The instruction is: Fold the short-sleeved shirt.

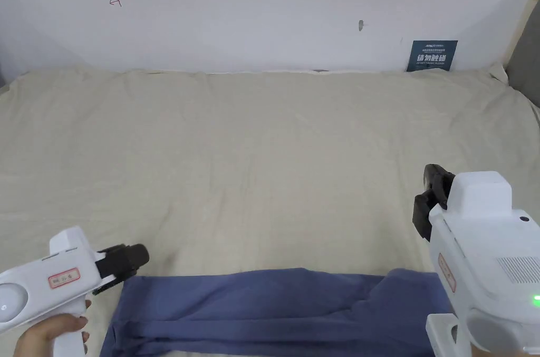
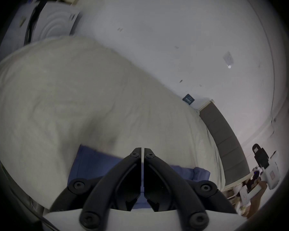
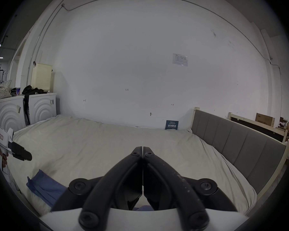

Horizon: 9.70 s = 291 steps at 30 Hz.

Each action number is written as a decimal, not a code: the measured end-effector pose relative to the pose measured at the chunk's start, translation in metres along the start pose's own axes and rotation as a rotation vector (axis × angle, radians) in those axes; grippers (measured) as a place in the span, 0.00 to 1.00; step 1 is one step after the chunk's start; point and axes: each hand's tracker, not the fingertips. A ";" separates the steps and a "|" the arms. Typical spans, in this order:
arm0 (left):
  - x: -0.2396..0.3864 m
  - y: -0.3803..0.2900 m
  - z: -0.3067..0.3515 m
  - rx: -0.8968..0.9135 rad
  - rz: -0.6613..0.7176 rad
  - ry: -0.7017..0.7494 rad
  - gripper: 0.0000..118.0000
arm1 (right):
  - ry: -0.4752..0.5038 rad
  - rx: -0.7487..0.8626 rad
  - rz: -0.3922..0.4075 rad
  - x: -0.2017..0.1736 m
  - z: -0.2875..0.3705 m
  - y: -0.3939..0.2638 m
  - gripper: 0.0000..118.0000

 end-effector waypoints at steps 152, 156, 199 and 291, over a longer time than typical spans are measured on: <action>0.002 -0.066 -0.097 -0.309 -0.072 0.057 0.86 | 0.061 -0.096 -0.103 0.037 0.009 -0.021 0.02; 0.003 -0.076 -0.107 -0.306 -0.132 0.038 0.70 | 0.050 -0.111 -0.095 0.039 0.007 -0.024 0.02; 0.194 -0.078 -0.089 -0.322 -0.434 0.036 0.10 | 0.071 -0.062 -0.135 0.053 0.026 -0.015 0.02; 0.192 -0.014 0.038 0.616 -0.691 0.205 0.00 | 0.032 0.071 -0.108 0.017 0.041 0.025 0.02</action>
